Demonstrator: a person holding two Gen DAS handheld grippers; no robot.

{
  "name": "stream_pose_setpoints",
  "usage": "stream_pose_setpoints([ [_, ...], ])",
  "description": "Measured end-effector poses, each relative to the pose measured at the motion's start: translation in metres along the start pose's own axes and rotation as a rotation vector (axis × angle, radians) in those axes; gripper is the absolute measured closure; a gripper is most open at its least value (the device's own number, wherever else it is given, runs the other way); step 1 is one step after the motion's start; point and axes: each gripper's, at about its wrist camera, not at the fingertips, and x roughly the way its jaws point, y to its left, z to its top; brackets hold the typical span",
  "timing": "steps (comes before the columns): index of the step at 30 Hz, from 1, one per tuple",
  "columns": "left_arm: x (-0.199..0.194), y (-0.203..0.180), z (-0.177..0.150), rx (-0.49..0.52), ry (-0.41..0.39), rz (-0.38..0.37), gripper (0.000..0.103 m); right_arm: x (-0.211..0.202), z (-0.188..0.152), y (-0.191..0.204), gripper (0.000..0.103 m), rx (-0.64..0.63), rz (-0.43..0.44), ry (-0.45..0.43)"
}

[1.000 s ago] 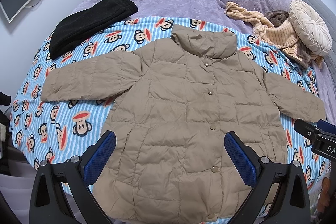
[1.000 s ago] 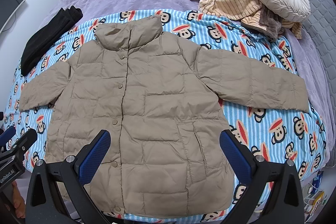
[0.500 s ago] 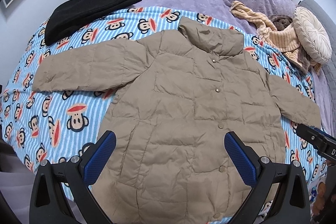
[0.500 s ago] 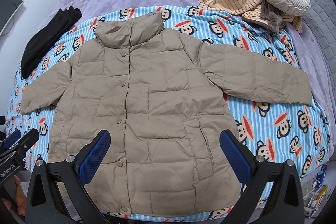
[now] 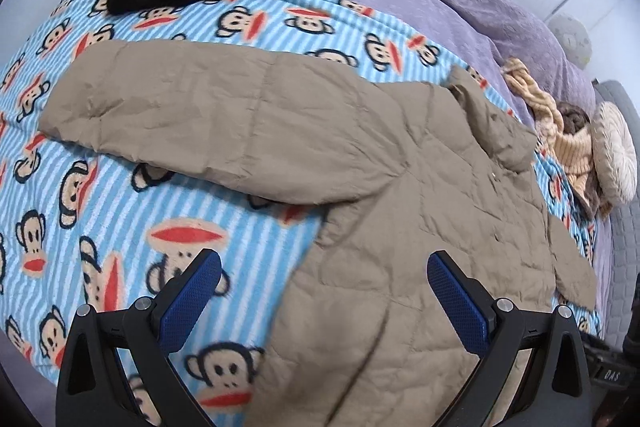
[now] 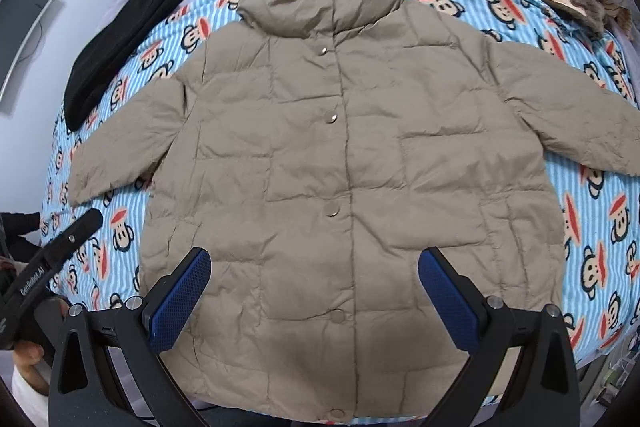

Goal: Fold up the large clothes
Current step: 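Grasp the jacket's side edge and sleeve with the left tool, then fold the gripped side and sleeve over the jacket body with the left tool, release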

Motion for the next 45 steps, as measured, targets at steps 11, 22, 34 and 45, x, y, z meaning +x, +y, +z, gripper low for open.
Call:
stream_pose_setpoints([
  [11, 0.083, 0.164, 0.046, -0.406, -0.043, -0.124, 0.000, 0.081, -0.007, 0.075, 0.000, -0.066, 0.082, 0.045],
  [22, 0.104, 0.166, 0.121, -0.345, -0.148, -0.037, 0.096, 0.113, 0.019, 0.106, 0.000, -0.059, 0.151, -0.027],
  [34, 0.006, 0.088, 0.119, 0.040, -0.383, 0.117, 0.096, 0.128, 0.078, 0.151, 0.086, -0.050, 0.281, -0.133],
  [45, -0.018, -0.061, 0.107, 0.348, -0.425, -0.093, 0.096, 0.196, 0.080, 0.174, 0.089, -0.020, 0.362, 0.011],
])
